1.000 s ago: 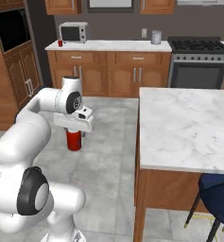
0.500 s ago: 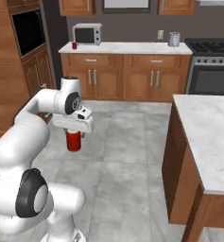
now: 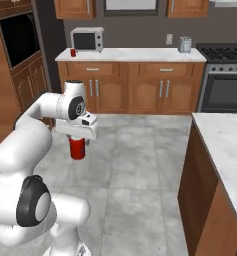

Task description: Four empty soda cans are scattered around the kitchen. Gather all the cans and cluster them next to the stove for recycling.

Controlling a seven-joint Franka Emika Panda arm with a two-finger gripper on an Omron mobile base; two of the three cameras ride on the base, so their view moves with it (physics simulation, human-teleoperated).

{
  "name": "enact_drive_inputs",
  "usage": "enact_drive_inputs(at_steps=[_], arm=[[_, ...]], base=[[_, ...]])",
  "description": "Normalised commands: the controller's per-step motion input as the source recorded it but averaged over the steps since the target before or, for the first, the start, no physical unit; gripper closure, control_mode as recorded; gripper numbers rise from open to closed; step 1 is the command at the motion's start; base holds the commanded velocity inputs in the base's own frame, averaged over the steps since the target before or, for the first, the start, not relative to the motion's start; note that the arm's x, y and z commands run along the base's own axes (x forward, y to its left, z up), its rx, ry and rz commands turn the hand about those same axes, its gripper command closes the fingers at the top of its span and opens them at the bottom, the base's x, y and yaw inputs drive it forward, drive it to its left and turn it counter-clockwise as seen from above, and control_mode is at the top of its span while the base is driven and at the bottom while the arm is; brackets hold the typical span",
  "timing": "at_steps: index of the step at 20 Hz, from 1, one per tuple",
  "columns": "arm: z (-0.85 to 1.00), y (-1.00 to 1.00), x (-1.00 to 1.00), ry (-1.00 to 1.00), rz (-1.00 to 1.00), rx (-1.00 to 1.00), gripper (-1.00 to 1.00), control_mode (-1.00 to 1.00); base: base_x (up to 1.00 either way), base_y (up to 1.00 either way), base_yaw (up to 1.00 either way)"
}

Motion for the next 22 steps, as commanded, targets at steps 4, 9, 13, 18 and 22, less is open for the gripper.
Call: enact_drive_inputs(at_steps=[4,9,13,18,22], arm=[[0.00,0.00,0.00,0.00,0.00,0.00,1.00,1.00],[0.00,0.00,0.00,0.00,0.00,0.00,1.00,1.00],[0.00,0.00,0.00,0.00,0.00,0.00,1.00,1.00],[0.00,0.00,0.00,0.00,0.00,0.00,1.00,1.00],[0.00,0.00,0.00,0.00,0.00,0.00,1.00,1.00]], base=[[0.66,0.08,-0.04],[0.83,0.19,0.00],[0.97,0.22,0.00],[1.00,0.25,0.00],[0.98,0.29,0.00]])
